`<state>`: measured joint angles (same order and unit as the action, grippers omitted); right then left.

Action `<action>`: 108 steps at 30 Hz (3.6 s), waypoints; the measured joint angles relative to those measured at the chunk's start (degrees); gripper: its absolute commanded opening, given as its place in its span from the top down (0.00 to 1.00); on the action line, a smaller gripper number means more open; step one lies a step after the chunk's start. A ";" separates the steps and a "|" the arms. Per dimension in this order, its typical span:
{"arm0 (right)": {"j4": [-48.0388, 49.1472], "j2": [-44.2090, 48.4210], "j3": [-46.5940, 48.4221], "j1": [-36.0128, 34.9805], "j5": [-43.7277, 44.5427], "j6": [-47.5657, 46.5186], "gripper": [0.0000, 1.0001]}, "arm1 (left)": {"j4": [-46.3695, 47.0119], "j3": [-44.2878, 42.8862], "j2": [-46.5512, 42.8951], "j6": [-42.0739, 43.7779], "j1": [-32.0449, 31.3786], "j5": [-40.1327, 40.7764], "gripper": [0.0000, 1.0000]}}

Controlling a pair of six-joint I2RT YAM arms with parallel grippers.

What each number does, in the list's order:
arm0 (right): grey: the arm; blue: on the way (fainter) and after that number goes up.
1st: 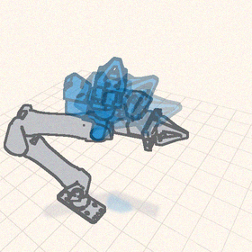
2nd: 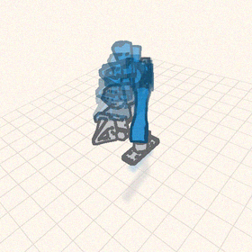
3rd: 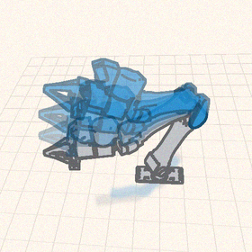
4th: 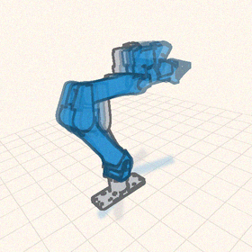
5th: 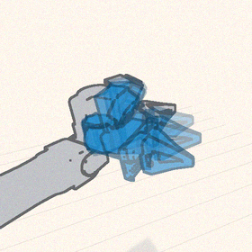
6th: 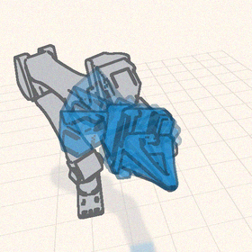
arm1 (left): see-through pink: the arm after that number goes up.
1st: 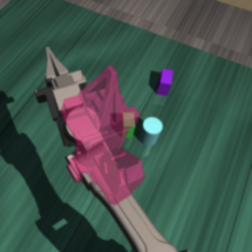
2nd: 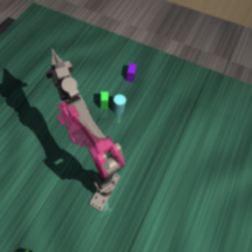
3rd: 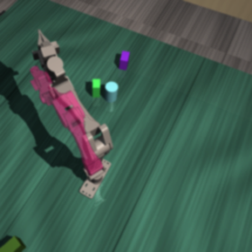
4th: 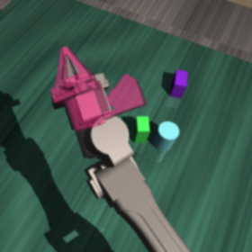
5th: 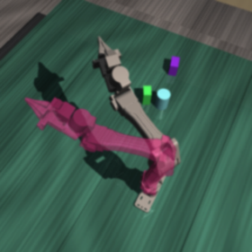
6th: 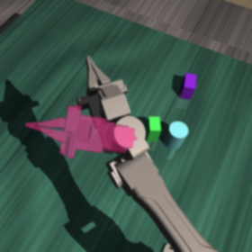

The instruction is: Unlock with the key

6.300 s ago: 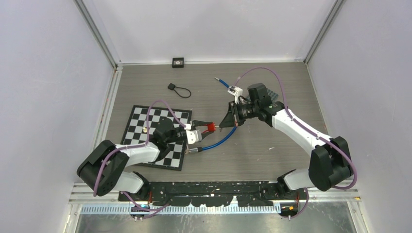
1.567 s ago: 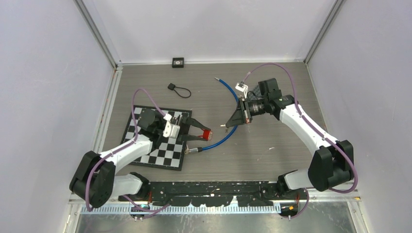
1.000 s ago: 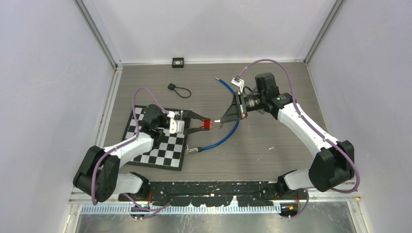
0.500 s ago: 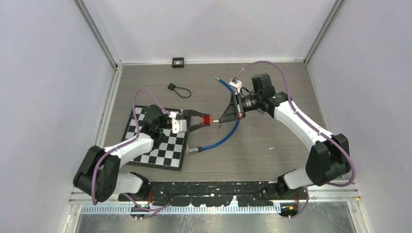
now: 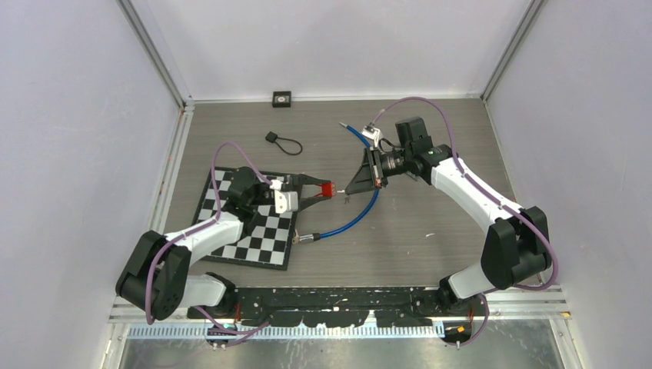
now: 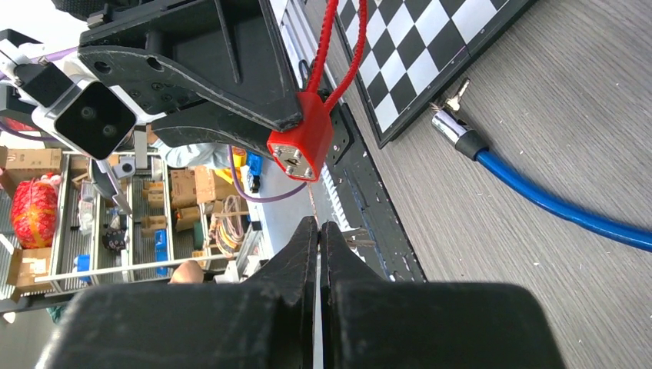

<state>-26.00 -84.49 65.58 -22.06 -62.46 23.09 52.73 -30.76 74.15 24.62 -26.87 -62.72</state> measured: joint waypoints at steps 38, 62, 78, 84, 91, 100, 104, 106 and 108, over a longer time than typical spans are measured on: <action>-4.02 -1.51 4.24 -2.25 2.82 -3.58 1.00 | -1.01 0.37 -0.02 1.55 -0.17 0.17 1.00; -4.66 -2.80 4.63 -2.25 3.30 -3.93 1.00 | -1.55 0.66 -0.02 1.53 -0.17 0.17 1.00; -4.48 -2.80 4.63 -2.25 3.23 -3.93 1.00 | -1.66 0.70 -0.02 1.53 -0.17 0.15 1.00; -4.46 -2.80 4.63 -2.25 3.21 -3.93 1.00 | -1.75 0.70 -0.02 1.53 -0.17 0.15 1.00; -4.44 -2.80 4.63 -2.25 3.21 -3.96 0.99 | -1.88 0.70 -0.02 1.51 -0.17 0.13 1.00; -4.44 -2.78 4.63 -2.40 3.28 -4.42 0.99 | -2.01 0.70 -0.02 1.38 -0.17 -0.09 1.00; -4.48 -2.75 4.63 -2.80 3.45 -5.22 0.99 | -2.23 0.70 -0.02 1.33 -0.17 -0.37 1.00; -4.57 -2.75 4.63 -2.91 3.61 -5.57 0.99 | -2.38 0.70 -0.02 1.31 -0.17 -0.46 1.00; -4.76 -2.75 4.68 -3.02 3.89 -5.97 0.99 | -2.58 0.70 -0.02 1.29 -0.17 -0.50 1.00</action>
<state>-30.76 -87.24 70.26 -25.08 -58.57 17.12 50.15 -30.06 74.13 25.91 -27.05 -63.22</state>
